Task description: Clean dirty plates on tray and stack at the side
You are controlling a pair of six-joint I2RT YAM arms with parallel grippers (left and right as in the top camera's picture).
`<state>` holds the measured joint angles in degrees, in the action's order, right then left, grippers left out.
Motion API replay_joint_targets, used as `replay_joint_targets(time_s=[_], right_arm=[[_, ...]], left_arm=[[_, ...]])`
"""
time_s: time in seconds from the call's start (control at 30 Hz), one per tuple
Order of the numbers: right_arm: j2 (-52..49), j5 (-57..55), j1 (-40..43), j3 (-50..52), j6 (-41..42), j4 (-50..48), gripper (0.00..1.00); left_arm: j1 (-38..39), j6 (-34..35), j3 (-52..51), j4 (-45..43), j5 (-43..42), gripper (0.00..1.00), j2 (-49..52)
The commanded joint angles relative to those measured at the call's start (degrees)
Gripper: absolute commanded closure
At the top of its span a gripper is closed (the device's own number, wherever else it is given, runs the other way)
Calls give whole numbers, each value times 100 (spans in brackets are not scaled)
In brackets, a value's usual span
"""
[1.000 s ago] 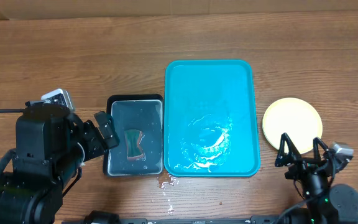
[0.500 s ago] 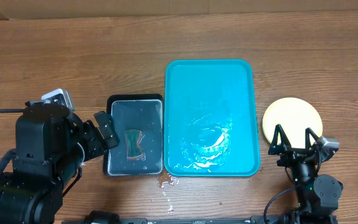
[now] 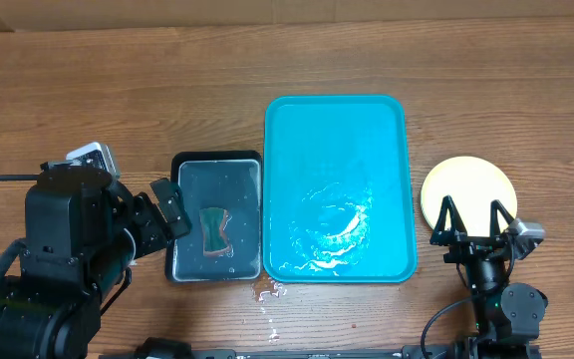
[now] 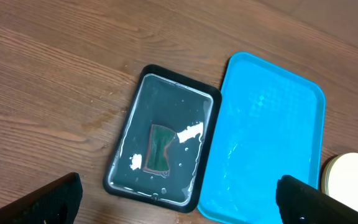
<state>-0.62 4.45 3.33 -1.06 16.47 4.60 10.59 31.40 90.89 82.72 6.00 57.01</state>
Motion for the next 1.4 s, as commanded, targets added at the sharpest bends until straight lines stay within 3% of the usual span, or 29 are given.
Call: replay_joint_targets(time_s=[0.0, 0.43, 0.57, 0.8, 0.93, 1.17, 1.37], right_arm=[[46, -52, -39, 61, -17, -26, 0], [46, -55, -39, 61, -17, -26, 0], [46, -52, -39, 61, -17, -26, 0], [46, -52, -39, 61, -17, -26, 0], [46, -52, -39, 61, -17, -26, 0], [46, -52, -39, 61, -17, -26, 0], [46, -55, -39, 61, -17, -26, 0]], left_arm=[[-39, -55, 24, -22, -7, 0, -2], [-39, -57, -11, -17, -4, 0, -57], [-39, -271, -173, -293, 466, 0, -348], [-46, -1698, -2470, -3641, -632, 0, -1711], [-48, -2129, -3864, -5045, -850, 0, -2474], [-52, -2669, -5932, -6660, -835, 0, -3893], [-52, -2909, -7442, -7499, -636, 0, -5276]])
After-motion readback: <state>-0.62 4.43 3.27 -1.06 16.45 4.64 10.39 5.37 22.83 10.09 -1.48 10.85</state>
